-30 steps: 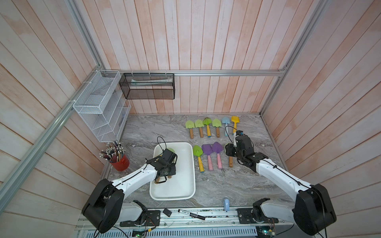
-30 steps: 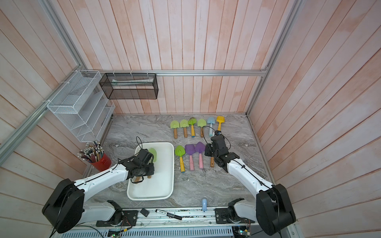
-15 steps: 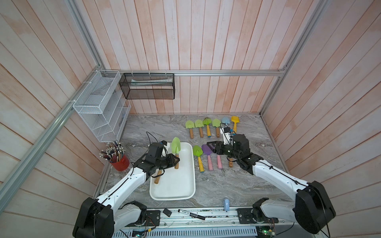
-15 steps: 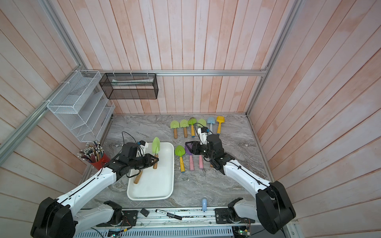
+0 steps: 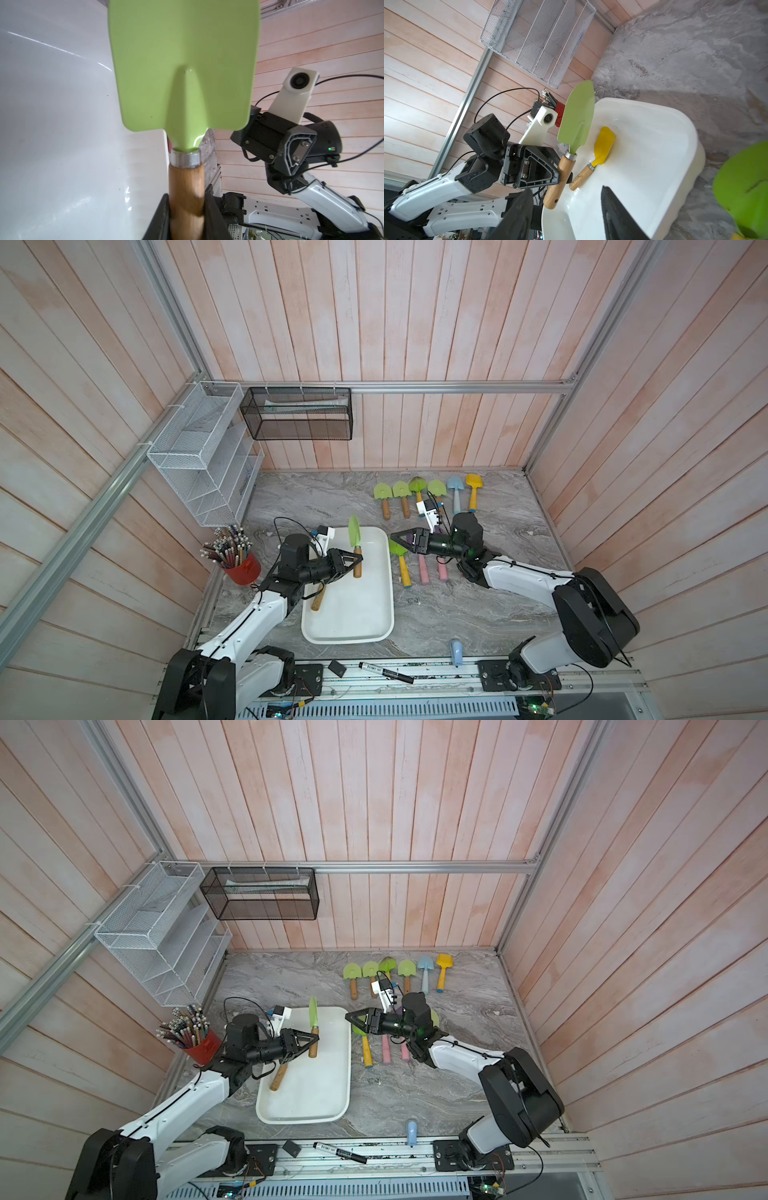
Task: Take the shovel out of the storage box
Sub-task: Pick up the shovel from the storage box, then place the shovel at the center of the board.
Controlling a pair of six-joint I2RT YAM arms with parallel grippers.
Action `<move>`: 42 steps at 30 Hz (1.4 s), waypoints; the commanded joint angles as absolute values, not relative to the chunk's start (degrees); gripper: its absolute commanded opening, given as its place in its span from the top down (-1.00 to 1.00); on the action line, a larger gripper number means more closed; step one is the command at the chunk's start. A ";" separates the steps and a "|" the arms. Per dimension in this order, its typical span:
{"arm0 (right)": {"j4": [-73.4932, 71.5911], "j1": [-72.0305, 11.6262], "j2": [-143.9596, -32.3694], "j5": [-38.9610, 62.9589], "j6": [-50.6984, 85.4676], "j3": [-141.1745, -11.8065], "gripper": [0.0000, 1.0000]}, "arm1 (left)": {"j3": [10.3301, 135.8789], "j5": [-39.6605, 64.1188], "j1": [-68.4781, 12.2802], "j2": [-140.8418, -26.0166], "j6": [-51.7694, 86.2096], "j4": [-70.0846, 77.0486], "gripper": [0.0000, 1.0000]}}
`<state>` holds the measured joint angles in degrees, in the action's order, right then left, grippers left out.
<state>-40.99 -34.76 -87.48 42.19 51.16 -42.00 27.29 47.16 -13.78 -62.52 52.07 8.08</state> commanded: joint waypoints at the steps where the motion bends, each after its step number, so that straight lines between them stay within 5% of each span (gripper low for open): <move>1: -48.65 -36.31 -90.05 45.90 55.14 -44.23 -0.09 | 26.09 52.16 -13.36 -61.91 56.92 18.78 0.73; 28: -63.49 -41.74 -102.83 51.70 66.98 -53.09 -0.03 | 23.71 57.39 -13.37 -63.93 66.88 36.21 0.73; 42: -69.27 -42.98 -106.93 53.23 72.07 -55.71 0.27 | 23.56 57.74 -13.57 -65.04 67.15 37.18 0.73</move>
<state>-64.79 -42.46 -105.93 51.70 70.54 -53.91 24.29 56.97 -13.61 -64.60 67.16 35.31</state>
